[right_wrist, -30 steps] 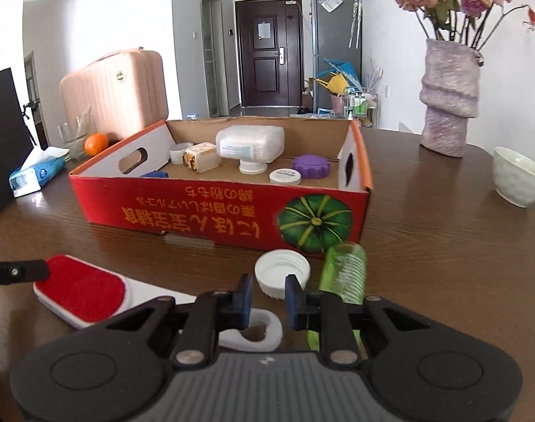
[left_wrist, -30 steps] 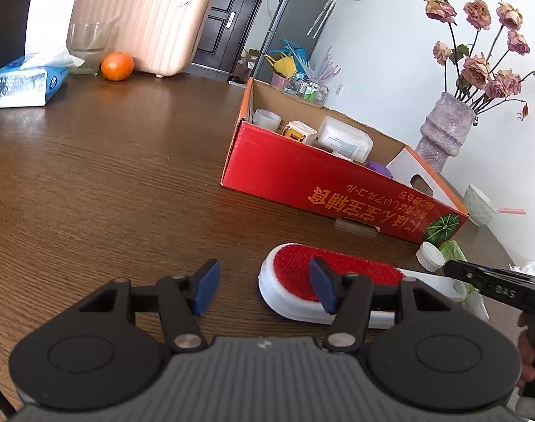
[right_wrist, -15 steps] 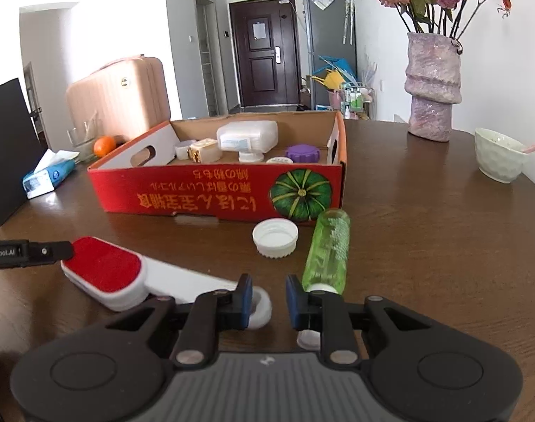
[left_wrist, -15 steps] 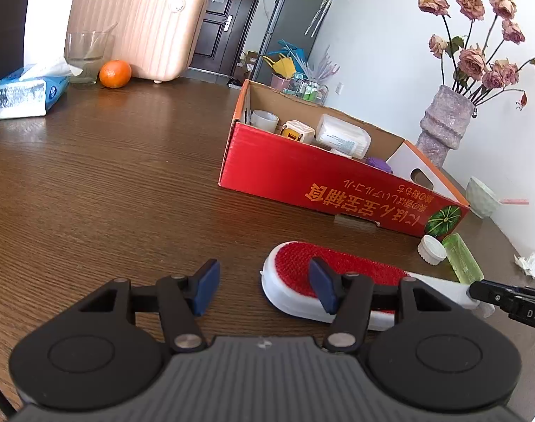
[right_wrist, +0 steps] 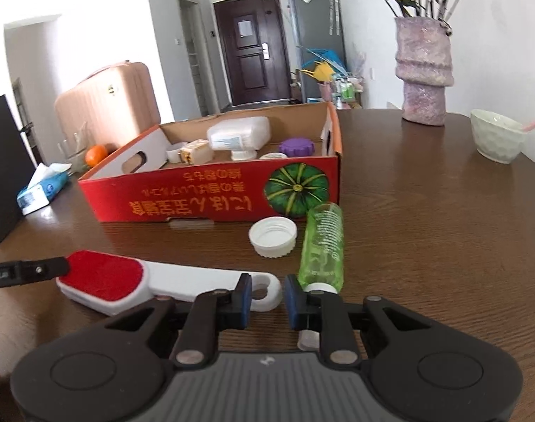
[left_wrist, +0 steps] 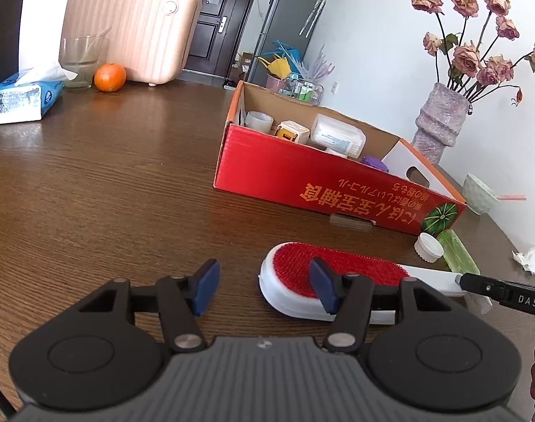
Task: Organize rigid objects
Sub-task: 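Lift the red lint brush off the table with both tools, then lower the lint brush into the box and open both tools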
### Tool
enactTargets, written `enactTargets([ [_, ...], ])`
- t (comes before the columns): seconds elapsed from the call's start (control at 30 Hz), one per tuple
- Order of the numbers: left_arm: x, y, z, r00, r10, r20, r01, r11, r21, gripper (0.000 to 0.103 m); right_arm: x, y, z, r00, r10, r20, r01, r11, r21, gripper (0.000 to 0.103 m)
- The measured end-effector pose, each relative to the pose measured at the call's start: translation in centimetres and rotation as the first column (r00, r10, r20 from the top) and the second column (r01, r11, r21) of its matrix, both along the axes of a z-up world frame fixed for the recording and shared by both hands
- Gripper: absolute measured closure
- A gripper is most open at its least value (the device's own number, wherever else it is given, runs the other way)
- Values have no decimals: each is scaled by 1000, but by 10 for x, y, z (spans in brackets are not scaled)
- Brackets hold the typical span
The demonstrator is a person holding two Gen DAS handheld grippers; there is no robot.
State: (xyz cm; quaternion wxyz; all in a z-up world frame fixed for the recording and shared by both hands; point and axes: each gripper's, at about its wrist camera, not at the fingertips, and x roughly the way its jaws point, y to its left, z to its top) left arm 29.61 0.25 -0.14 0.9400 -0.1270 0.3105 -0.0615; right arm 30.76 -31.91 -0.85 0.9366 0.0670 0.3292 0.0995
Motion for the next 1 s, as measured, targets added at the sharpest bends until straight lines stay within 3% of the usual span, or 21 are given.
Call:
enactTargets([
  [0.33,5,-3,3,999,-31,26,31,1000,1,45,12,3,-6,999,5,-46,-8,999,-50,85],
  [0.53,17,-6,-1,996,-89,8,90,992,-84,51,19,-3,-9,999,18,-42,-19,1000,-6,88],
  [0.6,15,-8,-2,997,-74,13,75,993,-92,51,17,-1,-9,999,19,-30,-19,1000,-8,93],
  [0.73,8,-3,-8,1000,-27,2,27,983,-184,52,13,7,-10,1000,-3,-7,2,999,-39,93],
  [0.87,-5,-5,-3,1000,-14,13,16,986,-168,52,3,8,-7,999,-12,-31,11,1000,-21,93],
  [1.0,-14,-3,6,999,-11,36,17,985,-174,52,-15,7,4,1000,-29,-2,29,1000,-4,92],
])
